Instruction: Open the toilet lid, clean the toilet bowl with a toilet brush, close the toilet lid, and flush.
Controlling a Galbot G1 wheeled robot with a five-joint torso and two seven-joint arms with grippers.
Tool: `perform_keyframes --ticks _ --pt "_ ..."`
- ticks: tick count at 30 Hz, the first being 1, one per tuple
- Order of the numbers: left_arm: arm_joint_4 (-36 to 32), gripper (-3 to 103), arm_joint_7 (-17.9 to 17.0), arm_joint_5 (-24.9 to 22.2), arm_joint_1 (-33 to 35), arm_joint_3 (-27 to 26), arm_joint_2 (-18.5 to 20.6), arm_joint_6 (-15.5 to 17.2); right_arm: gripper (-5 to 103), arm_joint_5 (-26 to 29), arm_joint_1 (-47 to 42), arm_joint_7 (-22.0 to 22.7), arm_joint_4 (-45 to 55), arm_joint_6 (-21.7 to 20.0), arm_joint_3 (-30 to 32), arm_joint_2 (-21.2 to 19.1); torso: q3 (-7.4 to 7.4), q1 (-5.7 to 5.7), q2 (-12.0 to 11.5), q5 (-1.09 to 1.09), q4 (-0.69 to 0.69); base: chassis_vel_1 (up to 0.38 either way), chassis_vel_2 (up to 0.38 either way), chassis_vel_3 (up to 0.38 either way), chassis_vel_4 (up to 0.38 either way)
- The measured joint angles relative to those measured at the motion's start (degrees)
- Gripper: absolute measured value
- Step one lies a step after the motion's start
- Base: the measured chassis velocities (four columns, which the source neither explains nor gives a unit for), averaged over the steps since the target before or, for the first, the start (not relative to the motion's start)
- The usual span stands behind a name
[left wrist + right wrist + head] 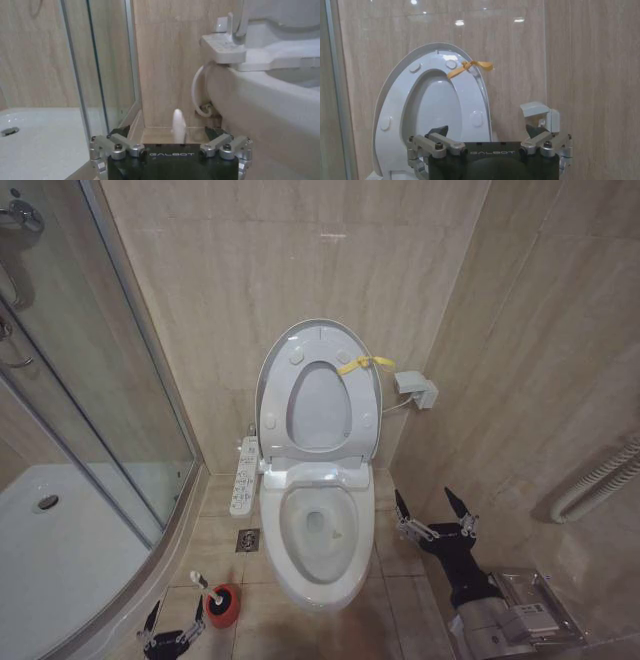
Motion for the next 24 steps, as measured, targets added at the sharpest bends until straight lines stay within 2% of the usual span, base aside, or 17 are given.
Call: perform_keyframes --ticks 10,15,24 --pt "8.7 99 4.35 -2.88 -7.28 2.43 2.41 -2.18 100 0.0 0.0 0.0 0.0 0.0 0.0 0.0 0.0 0.0 0.0 -0.01 0.01 0.0 0.0 0.0 0.0" --pt "10.61 98 4.52 -4.52 -9.64 3.56 2.32 -1.62 100 0.0 0.0 0.0 0.0 0.0 0.0 0.0 0.0 0.0 0.0 -0.01 0.01 0.0 0.0 0.0 0.0" --pt "13.34 98 4.54 -4.42 -12.82 5.45 2.61 -0.95 100 0.0 0.0 0.0 0.0 0.0 0.0 0.0 0.0 0.0 0.0 0.0 0.01 0.0 0.0 0.0 0.0"
